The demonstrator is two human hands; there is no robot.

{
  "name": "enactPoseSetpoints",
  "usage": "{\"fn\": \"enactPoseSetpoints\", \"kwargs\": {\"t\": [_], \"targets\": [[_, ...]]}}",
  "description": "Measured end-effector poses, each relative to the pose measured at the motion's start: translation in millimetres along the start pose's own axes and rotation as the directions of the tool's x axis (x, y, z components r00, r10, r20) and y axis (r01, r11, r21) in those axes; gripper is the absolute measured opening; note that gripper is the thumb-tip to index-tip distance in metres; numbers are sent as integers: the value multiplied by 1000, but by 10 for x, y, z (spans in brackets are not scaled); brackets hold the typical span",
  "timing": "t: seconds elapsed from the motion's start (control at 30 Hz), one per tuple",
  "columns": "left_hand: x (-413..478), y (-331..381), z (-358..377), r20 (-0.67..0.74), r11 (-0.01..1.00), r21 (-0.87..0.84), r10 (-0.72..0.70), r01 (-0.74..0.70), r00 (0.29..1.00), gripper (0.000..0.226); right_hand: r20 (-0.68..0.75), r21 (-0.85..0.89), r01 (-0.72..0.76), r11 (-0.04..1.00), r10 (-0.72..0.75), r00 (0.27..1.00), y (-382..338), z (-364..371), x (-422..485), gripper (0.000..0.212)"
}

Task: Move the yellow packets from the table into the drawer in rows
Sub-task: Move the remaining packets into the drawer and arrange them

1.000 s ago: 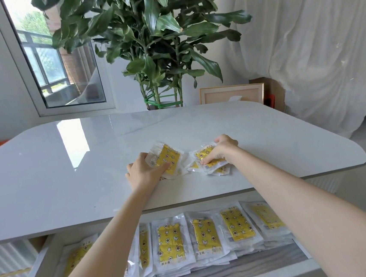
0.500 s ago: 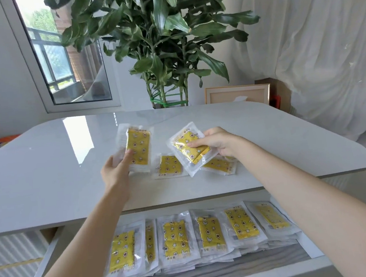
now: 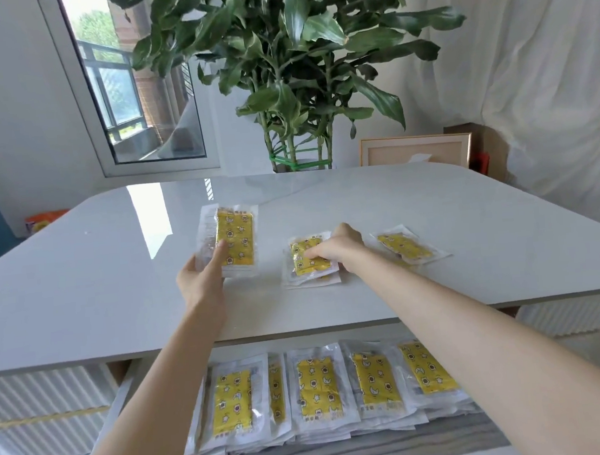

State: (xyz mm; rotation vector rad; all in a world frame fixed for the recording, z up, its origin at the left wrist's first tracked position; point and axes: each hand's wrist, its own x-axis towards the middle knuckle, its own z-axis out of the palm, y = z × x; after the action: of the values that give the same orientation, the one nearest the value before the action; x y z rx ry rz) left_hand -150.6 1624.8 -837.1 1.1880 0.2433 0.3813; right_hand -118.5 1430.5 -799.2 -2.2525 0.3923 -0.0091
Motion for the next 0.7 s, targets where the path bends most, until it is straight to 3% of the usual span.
{"fn": "enactPoseSetpoints", "kwargs": {"t": [0.2,0.27,0.33,0.53,0.7], "targets": [[18,-20,-1,8,998,61,22,-23,1000,12,76,-256,13,967,7,997,-122,57,-92,79],[4,-17,0,19,997,69,26,-27,999,9,92,-288,27,957,0,996,-177,34,-106,77],[0,-20,-6,34,996,79,32,-34,999,6,103,-267,27,963,1,995,-212,5,-107,76],[6,-15,-17,53,995,95,21,-26,998,7,123,-82,-24,996,34,992,-182,20,-118,100],[-70,25,-43,80,998,69,-10,4,997,8,135,79,-56,995,45,990,-89,26,-163,85]]}}
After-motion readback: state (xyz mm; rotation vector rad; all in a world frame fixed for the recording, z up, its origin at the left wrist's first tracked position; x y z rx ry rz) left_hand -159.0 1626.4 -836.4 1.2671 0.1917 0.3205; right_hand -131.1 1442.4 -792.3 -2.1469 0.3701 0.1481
